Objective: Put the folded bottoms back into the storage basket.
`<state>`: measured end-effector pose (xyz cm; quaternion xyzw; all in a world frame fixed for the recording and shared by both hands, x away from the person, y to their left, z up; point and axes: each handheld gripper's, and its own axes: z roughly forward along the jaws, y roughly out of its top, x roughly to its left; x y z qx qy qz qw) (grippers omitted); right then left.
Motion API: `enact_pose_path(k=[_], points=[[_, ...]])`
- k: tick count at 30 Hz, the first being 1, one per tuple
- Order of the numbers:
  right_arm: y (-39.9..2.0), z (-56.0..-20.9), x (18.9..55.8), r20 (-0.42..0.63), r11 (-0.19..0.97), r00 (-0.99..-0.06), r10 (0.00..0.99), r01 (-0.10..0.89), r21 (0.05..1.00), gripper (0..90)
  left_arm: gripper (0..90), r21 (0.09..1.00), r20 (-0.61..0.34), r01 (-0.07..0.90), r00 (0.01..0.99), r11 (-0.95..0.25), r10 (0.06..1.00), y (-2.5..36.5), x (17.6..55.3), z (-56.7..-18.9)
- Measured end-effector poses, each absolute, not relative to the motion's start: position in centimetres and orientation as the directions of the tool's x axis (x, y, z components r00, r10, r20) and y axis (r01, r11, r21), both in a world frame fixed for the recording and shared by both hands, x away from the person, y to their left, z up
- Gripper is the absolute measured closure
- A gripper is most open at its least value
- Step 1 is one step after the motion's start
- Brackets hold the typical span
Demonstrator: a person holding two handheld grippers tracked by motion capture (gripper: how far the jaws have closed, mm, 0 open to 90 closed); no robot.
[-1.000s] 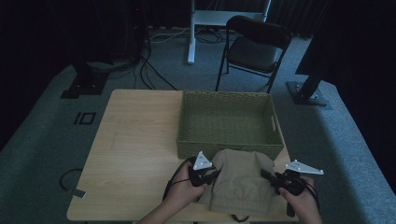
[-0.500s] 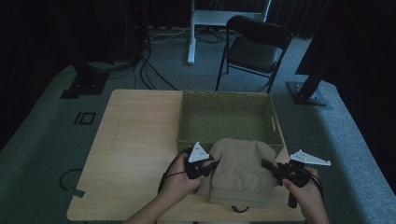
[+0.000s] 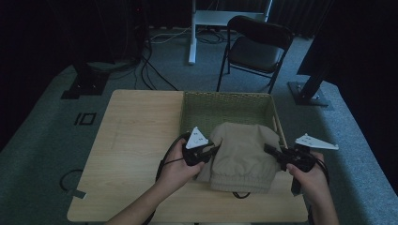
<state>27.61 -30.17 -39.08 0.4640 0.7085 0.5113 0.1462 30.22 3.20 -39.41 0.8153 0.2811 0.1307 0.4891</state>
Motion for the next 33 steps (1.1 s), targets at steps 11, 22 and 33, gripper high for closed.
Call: enact_pose_path(k=[11,22,33], points=[[-29.8,-36.5,30.3,0.252,0.041,-0.532,0.808,0.478,0.878,80.9,84.7,0.889,-0.044,0.305,0.799,-0.341,0.6,3.4,32.3,-37.3],[-29.5,-34.3,33.5,0.26,0.031,-0.527,0.809,0.479,0.877,81.0,84.7,0.907,-0.066,0.308,0.779,-0.289,0.624,4.0,34.9,-35.5],[-29.6,-32.7,36.6,0.279,-0.007,-0.506,0.816,0.474,0.88,81.0,84.7,0.926,-0.076,0.293,0.764,-0.239,0.641,4.0,38.4,-34.0]])
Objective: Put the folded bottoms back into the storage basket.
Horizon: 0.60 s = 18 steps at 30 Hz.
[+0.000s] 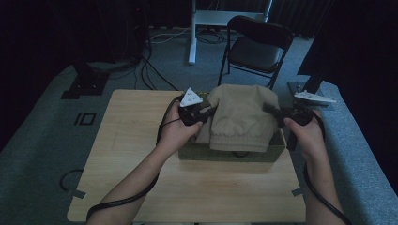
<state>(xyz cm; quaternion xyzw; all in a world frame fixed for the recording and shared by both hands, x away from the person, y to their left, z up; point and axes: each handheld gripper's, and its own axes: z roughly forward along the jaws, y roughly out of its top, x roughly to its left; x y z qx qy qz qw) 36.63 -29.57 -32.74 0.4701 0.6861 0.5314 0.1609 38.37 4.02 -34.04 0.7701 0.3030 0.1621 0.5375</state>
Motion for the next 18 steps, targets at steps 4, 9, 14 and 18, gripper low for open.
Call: enact_pose_path(k=[4,9,14,18], points=[[-29.5,-31.8,38.4,0.289,-0.025,-0.492,0.821,0.475,0.88,81.0,84.7,0.935,-0.042,0.263,0.752,-0.24,0.658,3.6,39.5,-33.9],[-29.3,-31.2,40.2,0.283,-0.026,-0.477,0.832,0.477,0.879,81.1,84.7,0.94,-0.051,0.263,0.74,-0.219,0.67,3.1,41.0,-34.0],[-29.6,-31.8,42.7,0.301,-0.05,-0.457,0.837,0.483,0.874,81.1,84.7,0.945,-0.077,0.274,0.719,-0.18,0.691,2.5,43.3,-35.1],[-29.9,-33.3,43.9,0.314,-0.061,-0.435,0.844,0.502,0.863,81.0,84.6,0.943,-0.074,0.278,0.713,-0.185,0.698,2.3,44.7,-36.9]])
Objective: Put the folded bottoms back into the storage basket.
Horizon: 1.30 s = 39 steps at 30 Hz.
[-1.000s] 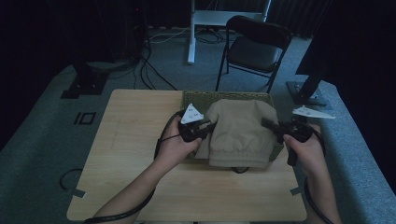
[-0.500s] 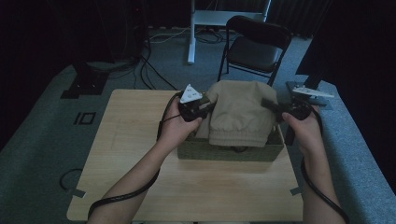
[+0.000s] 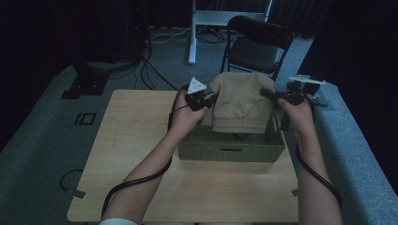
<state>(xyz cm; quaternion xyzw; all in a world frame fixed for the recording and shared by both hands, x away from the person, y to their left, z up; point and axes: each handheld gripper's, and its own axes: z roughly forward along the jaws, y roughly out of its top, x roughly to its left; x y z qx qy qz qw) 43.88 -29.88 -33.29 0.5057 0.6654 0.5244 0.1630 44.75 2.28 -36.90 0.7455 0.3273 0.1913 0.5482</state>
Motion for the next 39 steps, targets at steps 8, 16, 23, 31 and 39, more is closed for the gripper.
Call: enact_pose_path(k=[8,16,23,31,39], points=[[-29.8,-37.5,45.9,0.301,-0.044,-0.394,0.868,0.542,0.839,81.0,84.3,0.937,-0.062,0.288,0.694,-0.197,0.717,1.7,46.7,-41.2],[-29.4,-40.5,47.2,0.277,-0.027,-0.367,0.888,0.559,0.828,80.9,84.2,0.927,-0.102,0.328,0.686,-0.182,0.72,1.7,47.8,-44.0],[-29.0,-43.6,48.1,0.283,-0.032,-0.326,0.902,0.603,0.797,80.9,84.0,0.892,-0.138,0.404,0.67,-0.201,0.73,1.4,48.1,-46.1],[-28.3,-46.3,48.9,0.251,-0.001,-0.297,0.921,0.643,0.766,80.8,83.1,0.847,-0.184,0.487,0.643,-0.212,0.744,1.7,48.6,-48.3],[-27.2,-48.0,49.9,0.223,0.021,-0.266,0.938,0.685,0.728,80.4,81.7,0.801,-0.182,0.552,0.594,-0.233,0.783,1.8,49.2,-49.4]])
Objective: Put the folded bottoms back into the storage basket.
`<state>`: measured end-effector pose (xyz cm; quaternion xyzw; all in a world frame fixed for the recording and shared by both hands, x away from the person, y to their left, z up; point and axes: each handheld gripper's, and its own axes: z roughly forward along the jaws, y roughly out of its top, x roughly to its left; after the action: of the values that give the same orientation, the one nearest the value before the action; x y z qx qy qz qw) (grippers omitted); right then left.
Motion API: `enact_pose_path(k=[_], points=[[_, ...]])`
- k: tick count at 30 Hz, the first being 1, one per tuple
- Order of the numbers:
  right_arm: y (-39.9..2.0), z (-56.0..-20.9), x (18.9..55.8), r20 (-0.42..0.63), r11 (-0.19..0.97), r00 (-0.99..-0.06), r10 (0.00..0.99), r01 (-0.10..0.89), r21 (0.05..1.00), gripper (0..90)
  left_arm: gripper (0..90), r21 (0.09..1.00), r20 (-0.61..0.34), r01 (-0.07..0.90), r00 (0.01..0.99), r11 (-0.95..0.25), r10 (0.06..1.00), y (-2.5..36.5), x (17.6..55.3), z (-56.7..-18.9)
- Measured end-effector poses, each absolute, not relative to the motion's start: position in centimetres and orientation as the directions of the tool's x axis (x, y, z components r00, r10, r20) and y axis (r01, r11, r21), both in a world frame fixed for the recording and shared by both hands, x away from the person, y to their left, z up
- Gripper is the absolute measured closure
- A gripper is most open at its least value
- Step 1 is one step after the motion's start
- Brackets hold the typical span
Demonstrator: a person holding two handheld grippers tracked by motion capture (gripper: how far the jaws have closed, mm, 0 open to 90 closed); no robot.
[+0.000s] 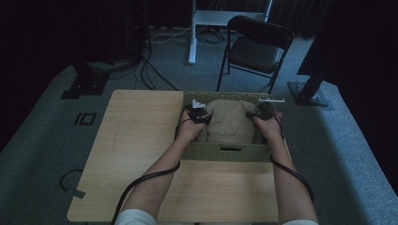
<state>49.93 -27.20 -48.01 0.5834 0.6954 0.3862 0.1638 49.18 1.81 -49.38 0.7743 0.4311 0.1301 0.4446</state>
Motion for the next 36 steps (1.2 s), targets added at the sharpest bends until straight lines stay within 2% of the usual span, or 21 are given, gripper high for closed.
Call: enact_pose_path(k=[5,8,9,10,11,13,15,16,18,20,24,27,28,36], points=[[-27.0,-48.9,50.4,0.199,0.036,-0.247,0.948,0.708,0.705,79.9,80.7,0.77,-0.184,0.587,0.581,-0.251,0.793,1.8,49.5,-49.8],[-27.0,-49.4,50.6,0.195,0.029,-0.224,0.955,0.723,0.69,76.4,76.3,0.768,-0.151,0.582,0.572,-0.269,0.806,1.7,49.6,-50.0],[-27.1,-49.5,50.7,0.186,0.03,-0.219,0.958,0.722,0.692,72.4,69.4,0.77,-0.141,0.578,0.568,-0.271,0.811,1.6,49.7,-50.1],[-27.1,-49.6,50.8,0.174,0.033,-0.214,0.961,0.715,0.698,66.0,58.3,0.777,-0.134,0.572,0.559,-0.263,0.819,1.5,49.8,-50.2],[-27.2,-49.7,50.8,0.168,0.027,-0.207,0.964,0.701,0.713,56.7,47.7,0.775,-0.124,0.572,0.554,-0.268,0.823,1.4,49.8,-50.3],[-27.4,-49.9,50.9,0.195,0.008,-0.216,0.957,0.688,0.725,42.4,40.5,0.765,-0.107,0.584,0.532,-0.272,0.84,1.4,50.0,-50.2],[-27.5,-49.9,51.0,0.157,0.063,-0.264,0.952,0.67,0.74,33.6,33.8,0.77,-0.102,0.58,0.522,-0.265,0.847,1.5,50.1,-49.9],[-27.5,-49.9,51.0,0.159,0.072,-0.277,0.947,0.67,0.739,29.1,33.6,0.773,-0.111,0.582,0.515,-0.252,0.85,1.5,50.1,-49.7],[-27.3,-49.7,50.8,0.165,0.07,-0.284,0.945,0.666,0.743,21.7,26.8,0.787,-0.118,0.57,0.513,-0.235,0.85,1.5,50.1,-49.2],[-27.3,-49.4,50.7,0.154,0.085,-0.297,0.942,0.658,0.749,20.2,26.7,0.789,-0.122,0.572,0.506,-0.226,0.854,1.4,50.0,-48.5],[-27.2,-48.0,50.3,0.155,0.088,-0.314,0.937,0.641,0.762,19.0,25.8,0.795,-0.126,0.552,0.556,-0.252,0.821,1.4,49.5,-47.2],[-27.2,-47.2,50.0,0.143,0.099,-0.321,0.936,0.632,0.768,16.9,19.2,0.79,-0.12,0.546,0.584,-0.279,0.803,1.3,49.2,-46.8],[-27.0,-46.4,49.7,0.143,0.099,-0.329,0.933,0.62,0.778,13.9,19.2,0.798,-0.115,0.532,0.598,-0.285,0.793,1.5,48.9,-46.2],[-26.6,-43.7,48.3,0.124,0.116,-0.363,0.923,0.572,0.812,12.7,19.0,0.82,-0.101,0.496,0.614,-0.284,0.783,2.8,47.9,-43.4]])
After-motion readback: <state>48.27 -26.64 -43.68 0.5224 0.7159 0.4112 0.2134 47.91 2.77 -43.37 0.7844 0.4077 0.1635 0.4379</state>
